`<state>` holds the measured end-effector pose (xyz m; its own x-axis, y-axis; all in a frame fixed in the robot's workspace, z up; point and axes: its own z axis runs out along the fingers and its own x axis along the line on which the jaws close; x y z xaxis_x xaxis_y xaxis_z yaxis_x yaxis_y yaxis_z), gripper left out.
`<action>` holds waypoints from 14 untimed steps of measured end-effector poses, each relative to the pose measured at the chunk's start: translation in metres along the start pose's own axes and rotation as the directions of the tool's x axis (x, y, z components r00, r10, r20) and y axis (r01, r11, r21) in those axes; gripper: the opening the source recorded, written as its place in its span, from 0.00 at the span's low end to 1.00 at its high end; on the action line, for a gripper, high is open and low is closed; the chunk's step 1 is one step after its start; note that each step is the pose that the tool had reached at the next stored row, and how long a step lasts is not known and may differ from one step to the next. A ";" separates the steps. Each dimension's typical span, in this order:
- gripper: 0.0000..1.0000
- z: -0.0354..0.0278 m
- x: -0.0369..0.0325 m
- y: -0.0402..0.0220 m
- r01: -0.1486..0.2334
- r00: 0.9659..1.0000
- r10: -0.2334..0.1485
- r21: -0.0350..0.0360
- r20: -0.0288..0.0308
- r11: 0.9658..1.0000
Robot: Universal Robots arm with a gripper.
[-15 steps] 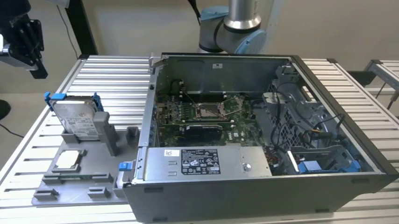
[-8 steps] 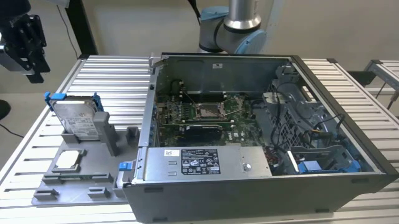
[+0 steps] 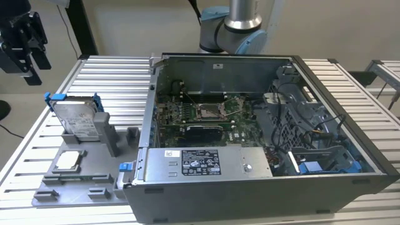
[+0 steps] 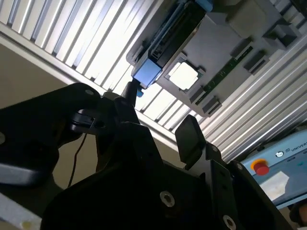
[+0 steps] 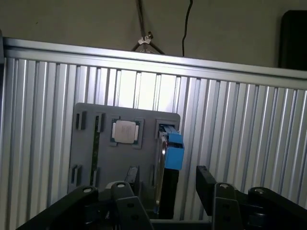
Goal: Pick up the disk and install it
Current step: 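Pick up the disk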
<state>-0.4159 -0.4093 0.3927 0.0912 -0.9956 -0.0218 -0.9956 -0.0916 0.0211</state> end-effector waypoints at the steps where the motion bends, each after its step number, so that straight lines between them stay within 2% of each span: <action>1: 1.00 0.0000 0.0000 0.0000 0.000 1.000 0.000 0.000 0.000 1.000; 4: 1.00 0.0007 0.0000 -0.0001 -0.002 1.000 0.002 0.000 0.000 1.000; 6: 1.00 0.0028 0.0000 -0.0003 -0.024 1.000 0.024 0.001 0.000 1.000; 10: 1.00 0.0089 0.0003 -0.0014 -0.072 0.997 0.072 0.002 0.002 0.997; 14: 1.00 0.0161 0.0005 -0.0029 -0.083 0.997 0.083 0.002 0.002 0.997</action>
<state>-0.4133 -0.4092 0.3765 0.0086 -0.9997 -0.0218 -0.9997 -0.0091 0.0210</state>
